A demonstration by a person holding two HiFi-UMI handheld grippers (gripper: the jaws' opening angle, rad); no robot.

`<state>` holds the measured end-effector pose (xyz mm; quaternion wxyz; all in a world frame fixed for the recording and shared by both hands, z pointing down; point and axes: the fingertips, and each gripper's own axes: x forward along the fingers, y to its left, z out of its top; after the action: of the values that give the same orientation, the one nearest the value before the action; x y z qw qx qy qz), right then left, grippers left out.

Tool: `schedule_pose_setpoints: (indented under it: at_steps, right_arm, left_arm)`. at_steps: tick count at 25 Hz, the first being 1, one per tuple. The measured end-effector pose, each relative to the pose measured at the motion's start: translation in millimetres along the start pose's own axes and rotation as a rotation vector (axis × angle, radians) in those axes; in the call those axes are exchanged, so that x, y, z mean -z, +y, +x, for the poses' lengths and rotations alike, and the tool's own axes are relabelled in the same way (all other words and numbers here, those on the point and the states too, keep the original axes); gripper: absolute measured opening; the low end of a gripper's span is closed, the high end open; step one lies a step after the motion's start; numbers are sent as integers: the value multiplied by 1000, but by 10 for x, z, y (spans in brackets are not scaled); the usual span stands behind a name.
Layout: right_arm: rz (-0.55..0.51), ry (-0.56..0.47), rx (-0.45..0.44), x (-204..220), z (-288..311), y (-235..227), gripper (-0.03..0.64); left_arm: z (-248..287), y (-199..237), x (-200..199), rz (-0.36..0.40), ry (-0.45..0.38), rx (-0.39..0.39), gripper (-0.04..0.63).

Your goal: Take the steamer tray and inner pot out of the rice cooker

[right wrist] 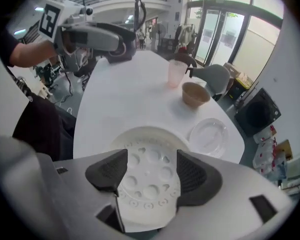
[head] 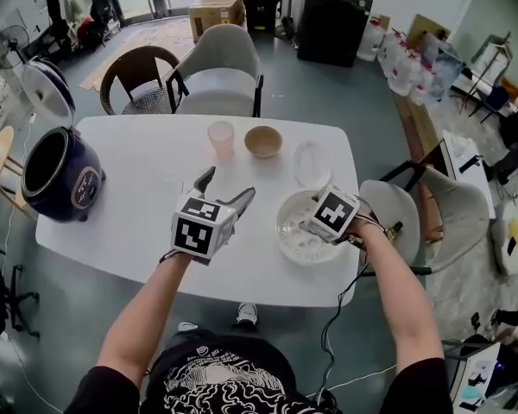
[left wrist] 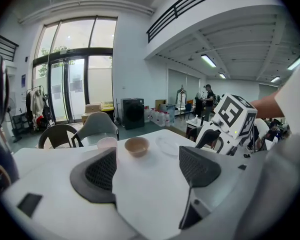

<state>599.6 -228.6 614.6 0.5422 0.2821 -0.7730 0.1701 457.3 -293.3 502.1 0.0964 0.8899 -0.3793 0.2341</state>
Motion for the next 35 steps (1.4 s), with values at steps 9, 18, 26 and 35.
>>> schedule_pose_setpoints:
  at_steps: [9, 18, 26, 35]
  right_arm:
    - [3, -275, 91, -1236, -730, 203, 322]
    - [66, -540, 140, -2500, -1212, 751, 318]
    - [127, -727, 116, -3777, -1483, 1857, 307]
    - [86, -860, 95, -5203, -1499, 3084, 290]
  left_arm:
    - [-789, 793, -176, -48, -86, -123, 383]
    - [-2038, 1798, -155, -86, -170, -266, 383]
    - [-3692, 2802, 160, -122, -246, -386, 383]
    - [-5182, 3899, 761, -174, -278, -469, 383]
